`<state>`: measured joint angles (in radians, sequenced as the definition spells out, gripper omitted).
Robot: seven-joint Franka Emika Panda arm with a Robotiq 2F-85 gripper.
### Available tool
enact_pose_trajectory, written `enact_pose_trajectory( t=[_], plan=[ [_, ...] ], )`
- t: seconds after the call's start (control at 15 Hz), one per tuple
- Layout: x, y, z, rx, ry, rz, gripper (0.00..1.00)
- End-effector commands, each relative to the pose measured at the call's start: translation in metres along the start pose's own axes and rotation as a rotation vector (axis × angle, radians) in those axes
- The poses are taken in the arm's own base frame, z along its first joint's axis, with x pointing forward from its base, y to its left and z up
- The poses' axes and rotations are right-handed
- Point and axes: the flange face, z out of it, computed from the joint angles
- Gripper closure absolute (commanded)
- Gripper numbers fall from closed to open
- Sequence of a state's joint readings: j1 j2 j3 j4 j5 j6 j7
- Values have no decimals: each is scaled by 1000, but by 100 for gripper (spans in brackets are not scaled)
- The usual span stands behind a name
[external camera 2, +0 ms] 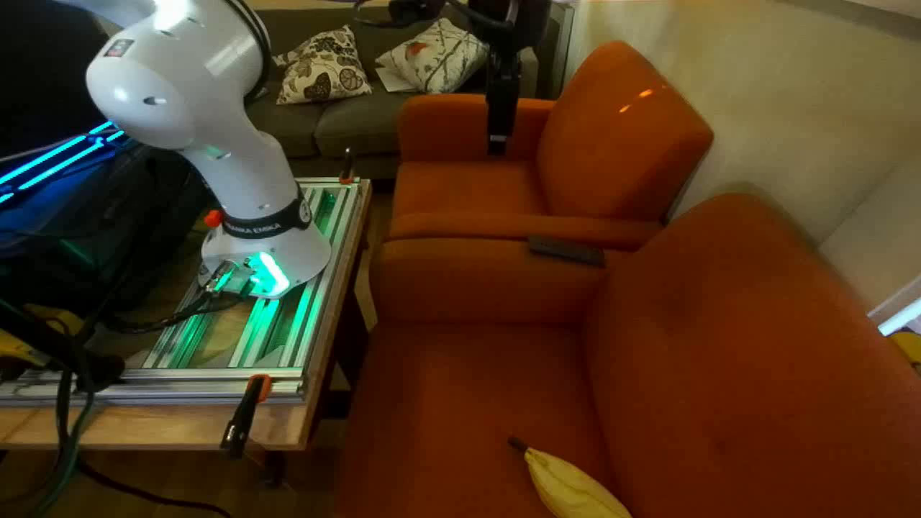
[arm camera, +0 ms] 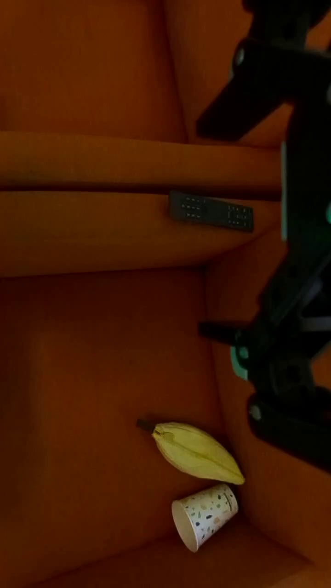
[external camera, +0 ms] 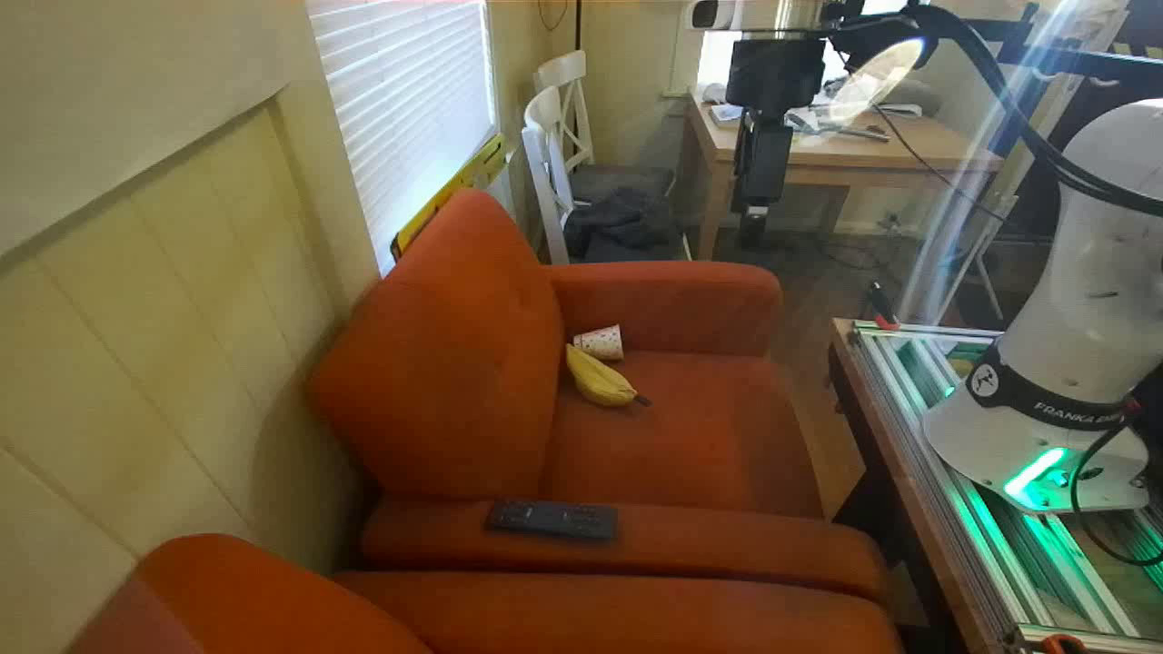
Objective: Pick up the remote from the arm of the sofa and put it on the sofa seat
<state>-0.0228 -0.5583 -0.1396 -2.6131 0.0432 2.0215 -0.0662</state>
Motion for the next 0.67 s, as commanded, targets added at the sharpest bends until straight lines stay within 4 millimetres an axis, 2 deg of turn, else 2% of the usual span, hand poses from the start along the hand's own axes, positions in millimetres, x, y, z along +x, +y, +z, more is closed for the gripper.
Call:
enact_pose_trajectory(
  t=[0.0,0.4,0.6],
  plan=[
    [0,0,0,0,-1,0,0],
    [0,0,0,0,-1,0,0],
    [24,-27,24,5,3,-34,0]
  ],
)
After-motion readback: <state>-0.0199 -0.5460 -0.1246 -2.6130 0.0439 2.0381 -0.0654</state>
